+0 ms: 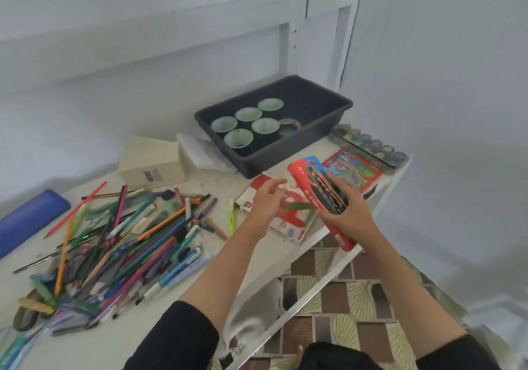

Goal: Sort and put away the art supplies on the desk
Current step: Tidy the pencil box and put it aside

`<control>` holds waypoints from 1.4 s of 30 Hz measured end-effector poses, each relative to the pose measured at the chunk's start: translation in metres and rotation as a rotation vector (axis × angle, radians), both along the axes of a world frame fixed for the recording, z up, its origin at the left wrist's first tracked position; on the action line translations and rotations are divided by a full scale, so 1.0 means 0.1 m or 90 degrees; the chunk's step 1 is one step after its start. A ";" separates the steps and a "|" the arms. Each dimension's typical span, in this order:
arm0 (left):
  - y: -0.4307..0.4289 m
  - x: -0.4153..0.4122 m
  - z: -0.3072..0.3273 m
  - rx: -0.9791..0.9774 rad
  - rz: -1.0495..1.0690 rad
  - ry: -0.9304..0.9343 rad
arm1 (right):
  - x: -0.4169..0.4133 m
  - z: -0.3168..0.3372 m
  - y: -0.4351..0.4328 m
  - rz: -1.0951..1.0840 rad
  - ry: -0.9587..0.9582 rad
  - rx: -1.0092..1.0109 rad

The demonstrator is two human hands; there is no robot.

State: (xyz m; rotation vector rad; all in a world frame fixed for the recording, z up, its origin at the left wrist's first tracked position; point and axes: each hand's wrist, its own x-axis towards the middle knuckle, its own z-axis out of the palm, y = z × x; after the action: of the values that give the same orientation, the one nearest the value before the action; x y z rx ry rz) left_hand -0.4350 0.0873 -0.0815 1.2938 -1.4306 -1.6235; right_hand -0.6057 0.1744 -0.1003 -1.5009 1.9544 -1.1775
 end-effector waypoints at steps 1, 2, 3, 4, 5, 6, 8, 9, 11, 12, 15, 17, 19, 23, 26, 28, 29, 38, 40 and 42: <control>-0.05 -0.16 -0.06 -0.025 -0.016 -0.039 | -0.17 -0.01 0.00 -0.013 0.003 0.005; -0.09 -0.36 -0.12 -0.062 -0.038 -0.086 | -0.37 -0.01 -0.01 -0.024 0.007 0.013; -0.14 -0.51 -0.18 -0.123 -0.060 -0.151 | -0.52 -0.02 -0.01 -0.032 0.008 0.019; -0.20 -0.66 -0.24 -0.192 -0.083 -0.226 | -0.68 -0.04 -0.02 -0.037 0.011 0.020; -0.25 -0.80 -0.29 -0.252 -0.103 -0.304 | -0.81 -0.05 -0.02 -0.040 0.014 0.025; -0.28 -0.94 -0.31 -0.293 -0.121 -0.376 | -0.94 -0.06 -0.02 -0.044 0.017 0.033; -0.33 -1.12 -0.34 -0.342 -0.164 -0.463 | -1.13 -0.10 -0.01 -0.055 0.017 0.049; -0.36 -1.21 -0.36 -0.358 -0.194 -0.490 | -1.20 -0.11 0.00 -0.060 0.015 0.058; -0.41 -1.34 -0.40 -0.390 -0.264 -0.532 | -1.31 -0.14 0.00 -0.065 0.010 0.067; -0.43 -1.40 -0.42 -0.398 -0.301 -0.549 | -1.35 -0.16 0.00 -0.066 0.009 0.071; -0.49 -1.50 -0.49 -0.408 -0.411 -0.619 | -1.43 -0.21 -0.04 -0.075 0.014 0.078; -0.51 -1.50 -0.52 -0.417 -0.461 -0.691 | -1.46 -0.23 -0.07 -0.081 0.013 0.079; -0.50 -1.47 -0.54 -0.424 -0.466 -0.740 | -1.47 -0.24 -0.12 -0.084 0.011 0.072; -0.41 -1.28 -0.58 -0.399 -0.399 -0.768 | -1.44 -0.27 -0.28 -0.094 0.002 0.072; -0.36 -1.09 -0.60 -0.385 -0.323 -0.776 | -1.40 -0.29 -0.47 -0.091 0.032 0.078; -0.35 -0.96 -0.61 -0.383 -0.279 -0.780 | -1.35 -0.29 -0.64 -0.080 0.068 0.091; -0.34 -0.90 -0.61 -0.382 -0.261 -0.783 | -1.33 -0.28 -0.72 -0.076 0.092 0.102; -0.42 -0.69 -0.49 -0.389 -0.253 -0.766 | -1.31 -0.36 -1.28 -0.047 0.229 0.229; -0.47 -0.64 -0.47 -0.414 -0.273 -0.766 | -1.33 -0.38 -1.32 -0.005 0.249 0.237; -0.51 -0.60 -0.45 -0.431 -0.289 -0.780 | -1.33 -0.37 -1.34 0.033 0.274 0.249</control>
State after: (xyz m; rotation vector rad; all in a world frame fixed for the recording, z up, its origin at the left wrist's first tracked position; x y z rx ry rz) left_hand -0.4946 0.0363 -0.1269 1.6196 -2.8002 -0.2530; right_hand -0.7390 0.0407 -0.1373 -1.6657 2.2331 -0.4283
